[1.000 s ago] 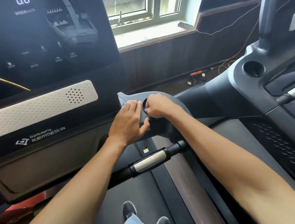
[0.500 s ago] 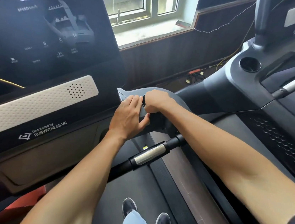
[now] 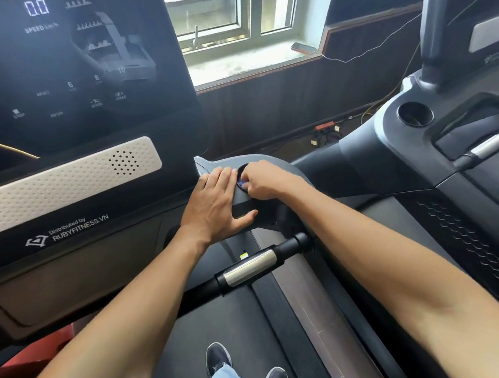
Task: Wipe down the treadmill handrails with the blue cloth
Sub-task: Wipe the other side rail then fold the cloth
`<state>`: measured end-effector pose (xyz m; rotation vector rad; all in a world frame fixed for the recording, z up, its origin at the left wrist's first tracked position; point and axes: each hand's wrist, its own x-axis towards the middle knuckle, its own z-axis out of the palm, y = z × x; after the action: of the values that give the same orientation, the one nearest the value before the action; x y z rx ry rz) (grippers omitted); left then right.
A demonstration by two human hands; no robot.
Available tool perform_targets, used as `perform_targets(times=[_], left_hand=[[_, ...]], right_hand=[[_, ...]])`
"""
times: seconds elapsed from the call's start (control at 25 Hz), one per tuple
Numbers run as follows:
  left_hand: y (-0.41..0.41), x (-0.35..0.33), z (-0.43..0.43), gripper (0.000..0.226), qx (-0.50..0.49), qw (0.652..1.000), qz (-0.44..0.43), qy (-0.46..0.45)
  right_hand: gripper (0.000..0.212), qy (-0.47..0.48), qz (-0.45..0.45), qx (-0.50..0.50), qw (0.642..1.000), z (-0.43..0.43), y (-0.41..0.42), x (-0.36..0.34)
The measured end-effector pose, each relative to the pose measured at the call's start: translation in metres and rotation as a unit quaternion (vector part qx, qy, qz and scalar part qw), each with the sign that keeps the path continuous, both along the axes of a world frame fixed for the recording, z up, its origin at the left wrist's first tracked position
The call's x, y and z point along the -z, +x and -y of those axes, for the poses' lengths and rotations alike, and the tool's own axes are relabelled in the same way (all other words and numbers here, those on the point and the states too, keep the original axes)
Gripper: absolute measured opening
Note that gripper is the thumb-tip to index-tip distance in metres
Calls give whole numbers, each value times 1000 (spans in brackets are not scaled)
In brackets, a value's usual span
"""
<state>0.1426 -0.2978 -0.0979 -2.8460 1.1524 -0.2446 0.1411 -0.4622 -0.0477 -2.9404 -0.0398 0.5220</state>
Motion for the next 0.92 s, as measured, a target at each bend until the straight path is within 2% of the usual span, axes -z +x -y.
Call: perform_targets(times=[0.12, 0.24, 0.4, 0.48, 0.56, 0.64, 0.76, 0.92], left_hand=[[1, 0, 0, 100, 1, 1000, 2, -8], [-1, -1, 0, 98, 0, 1000, 3, -14], [0, -2, 0, 94, 5, 1000, 3, -25], [0, -2, 2, 92, -1, 999, 0, -36], [0, -1, 2, 96, 1, 1000, 4, -24], [-1, 0, 0, 99, -2, 1000, 4, -13], [1, -1, 0, 100, -2, 1000, -3, -13], [0, -1, 2, 98, 0, 1000, -6, -23]], right_hand=[[26, -57, 58, 23, 996, -12, -7, 0], [28, -114, 47, 47, 991, -16, -6, 0], [29, -67, 7, 20, 997, -15, 1, -11], [25, -45, 23, -6, 999, -14, 1, -12], [23, -31, 53, 14, 998, -12, -4, -7], [25, -59, 76, 45, 994, -10, -9, -2], [28, -72, 28, 36, 996, -10, -3, -4], [24, -33, -24, -9, 999, -9, 6, -9]])
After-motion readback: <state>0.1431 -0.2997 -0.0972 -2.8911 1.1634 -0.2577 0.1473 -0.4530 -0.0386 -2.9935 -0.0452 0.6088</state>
